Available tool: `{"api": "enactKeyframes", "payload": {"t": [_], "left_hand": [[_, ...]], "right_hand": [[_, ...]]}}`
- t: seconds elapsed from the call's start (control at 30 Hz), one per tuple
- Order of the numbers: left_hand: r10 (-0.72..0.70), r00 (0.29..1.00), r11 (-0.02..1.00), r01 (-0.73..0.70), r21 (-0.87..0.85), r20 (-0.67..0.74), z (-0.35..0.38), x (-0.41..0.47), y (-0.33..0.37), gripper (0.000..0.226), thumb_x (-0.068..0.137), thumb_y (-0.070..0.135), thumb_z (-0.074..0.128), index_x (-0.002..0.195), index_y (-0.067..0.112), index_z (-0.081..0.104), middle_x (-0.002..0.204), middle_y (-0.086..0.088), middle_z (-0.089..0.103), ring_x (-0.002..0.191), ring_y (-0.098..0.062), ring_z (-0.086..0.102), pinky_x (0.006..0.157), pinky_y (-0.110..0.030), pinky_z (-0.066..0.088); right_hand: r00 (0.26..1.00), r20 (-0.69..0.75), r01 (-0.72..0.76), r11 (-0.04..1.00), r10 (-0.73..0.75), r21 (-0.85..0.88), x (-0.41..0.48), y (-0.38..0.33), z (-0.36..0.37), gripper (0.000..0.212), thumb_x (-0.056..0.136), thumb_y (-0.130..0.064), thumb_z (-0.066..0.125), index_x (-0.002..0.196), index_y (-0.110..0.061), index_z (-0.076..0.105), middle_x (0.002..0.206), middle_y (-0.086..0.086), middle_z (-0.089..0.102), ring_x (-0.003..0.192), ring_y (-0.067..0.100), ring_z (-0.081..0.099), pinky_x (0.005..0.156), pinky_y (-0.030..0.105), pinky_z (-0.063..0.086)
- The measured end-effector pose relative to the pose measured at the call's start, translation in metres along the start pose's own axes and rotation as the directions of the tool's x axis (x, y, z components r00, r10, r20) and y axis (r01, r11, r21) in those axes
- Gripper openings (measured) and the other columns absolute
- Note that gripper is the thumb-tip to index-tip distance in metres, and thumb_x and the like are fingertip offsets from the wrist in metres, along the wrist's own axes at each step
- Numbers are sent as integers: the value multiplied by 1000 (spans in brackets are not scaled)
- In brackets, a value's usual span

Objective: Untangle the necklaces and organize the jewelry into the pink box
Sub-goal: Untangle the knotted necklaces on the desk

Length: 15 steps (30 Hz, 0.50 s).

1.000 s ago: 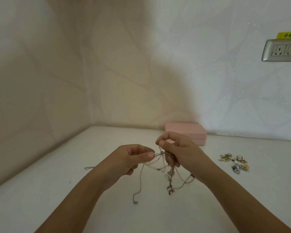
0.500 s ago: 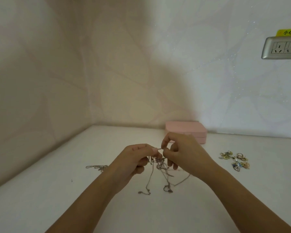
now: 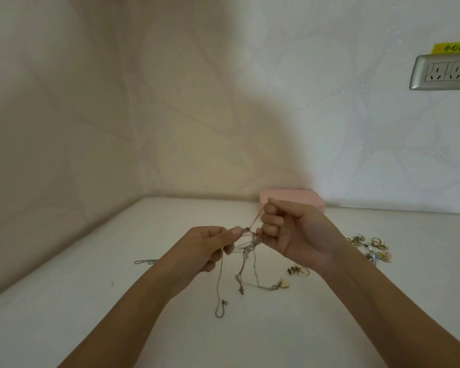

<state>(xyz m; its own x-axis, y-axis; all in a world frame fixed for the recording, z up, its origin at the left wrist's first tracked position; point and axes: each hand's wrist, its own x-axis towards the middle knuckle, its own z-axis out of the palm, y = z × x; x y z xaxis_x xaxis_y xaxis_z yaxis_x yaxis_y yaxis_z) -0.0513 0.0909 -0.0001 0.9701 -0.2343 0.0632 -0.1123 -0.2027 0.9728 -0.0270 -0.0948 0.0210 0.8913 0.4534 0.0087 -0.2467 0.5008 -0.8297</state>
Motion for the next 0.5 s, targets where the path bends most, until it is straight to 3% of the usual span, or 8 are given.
{"api": "enactKeyframes", "payload": {"t": [0.07,0.13,0.23,0.33,0.43,0.5], "left_hand": [[13,1000,977,-11,-213,11,2,0,1,32,74,44,64,66,13,60,66,2,48,50,-8,21,43,-15,22],[-2,1000,903,0,-429,-3,5,0,4,24,76,37,62,62,18,67,74,4,62,50,-5,26,41,-13,20],[-30,999,813,31,-581,12,3,0,7,23,74,39,62,63,19,62,55,5,47,43,-3,25,39,-14,15],[-112,988,895,148,-420,109,2,-2,7,33,80,46,56,64,17,60,44,7,26,39,-5,18,38,-16,11],[-219,958,964,242,-113,184,2,-5,5,45,85,53,48,61,15,53,47,1,45,42,-7,19,39,-16,16],[-235,954,967,250,-59,188,0,-4,3,46,81,55,50,57,17,43,60,-5,61,45,-9,20,41,-16,17]], "right_hand": [[999,19,38,999,-38,2,0,-1,-1,14,83,-15,55,77,-4,63,55,1,45,46,13,50,60,28,56],[996,50,74,997,-74,-6,2,-2,-6,16,82,-13,57,78,-4,70,69,6,59,63,17,62,75,32,59],[991,83,107,994,-107,9,2,-4,-11,18,82,-12,57,75,-6,73,81,7,65,82,21,66,93,39,54],[990,75,116,992,-120,52,4,0,-8,21,84,-13,56,74,-7,73,71,4,62,71,17,65,83,31,57],[994,7,107,993,-106,-48,6,4,-5,15,87,-15,56,83,-6,68,52,-3,45,49,10,51,59,24,54],[995,-25,85,970,-93,-228,6,3,-6,15,88,-17,57,85,-6,66,48,-5,35,43,8,39,52,20,48]]}}
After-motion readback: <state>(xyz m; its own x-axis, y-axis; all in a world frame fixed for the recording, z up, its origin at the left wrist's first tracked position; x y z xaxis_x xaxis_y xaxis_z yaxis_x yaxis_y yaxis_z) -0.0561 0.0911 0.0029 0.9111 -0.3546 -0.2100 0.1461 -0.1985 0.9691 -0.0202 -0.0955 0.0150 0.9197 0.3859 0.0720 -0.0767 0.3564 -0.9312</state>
